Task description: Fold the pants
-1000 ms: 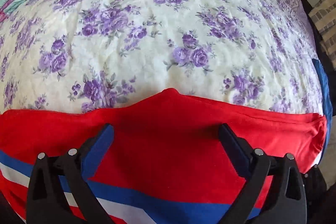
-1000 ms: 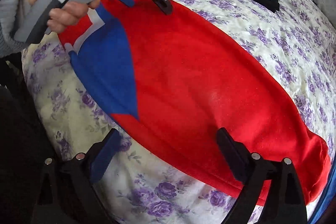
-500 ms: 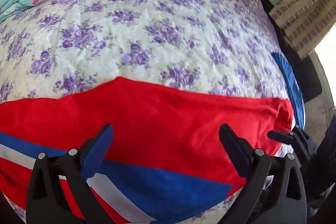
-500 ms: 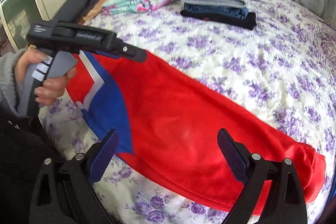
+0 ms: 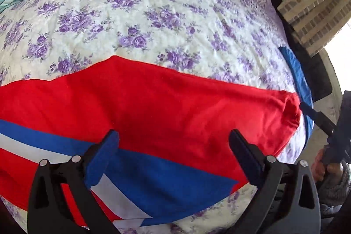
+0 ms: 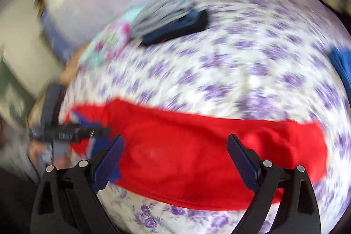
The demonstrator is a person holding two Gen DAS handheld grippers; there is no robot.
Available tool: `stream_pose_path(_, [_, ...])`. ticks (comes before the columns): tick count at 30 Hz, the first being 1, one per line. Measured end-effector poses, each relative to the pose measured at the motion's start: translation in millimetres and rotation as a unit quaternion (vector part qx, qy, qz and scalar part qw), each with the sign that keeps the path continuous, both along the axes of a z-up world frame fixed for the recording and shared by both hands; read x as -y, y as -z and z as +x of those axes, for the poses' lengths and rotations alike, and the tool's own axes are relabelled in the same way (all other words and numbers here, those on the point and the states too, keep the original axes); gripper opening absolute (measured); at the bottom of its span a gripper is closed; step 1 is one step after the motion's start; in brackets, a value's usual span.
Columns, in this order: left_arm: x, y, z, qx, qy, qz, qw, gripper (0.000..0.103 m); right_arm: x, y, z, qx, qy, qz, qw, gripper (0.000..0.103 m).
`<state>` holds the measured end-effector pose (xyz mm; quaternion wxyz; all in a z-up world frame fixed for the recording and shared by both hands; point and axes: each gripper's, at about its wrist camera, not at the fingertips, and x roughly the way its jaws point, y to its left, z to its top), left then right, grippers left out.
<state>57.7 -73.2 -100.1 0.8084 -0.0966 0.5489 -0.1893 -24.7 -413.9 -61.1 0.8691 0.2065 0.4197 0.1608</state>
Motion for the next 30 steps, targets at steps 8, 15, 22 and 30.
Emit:
stream_pose_path(8, [18, -13, 7, 0.028, 0.015, 0.007, 0.9995, 0.095, 99, 37, -39, -0.057, 0.198, 0.16, 0.965, 0.095])
stream_pose_path(15, [32, 8, 6, -0.01, 0.04, 0.01, 0.9991, 0.094, 134, 97, -63, -0.105, 0.291, 0.282, 0.908, 0.082])
stream_pose_path(22, [23, 14, 4, -0.03, 0.025, 0.008, 0.9992, 0.094, 130, 108, -58, -0.088, 0.301, 0.304, 0.9, 0.062])
stream_pose_path(30, [22, 13, 1, -0.035, 0.024, 0.013, 0.999, 0.094, 123, 115, -32, -0.066, 0.287, 0.283, 0.913, 0.052])
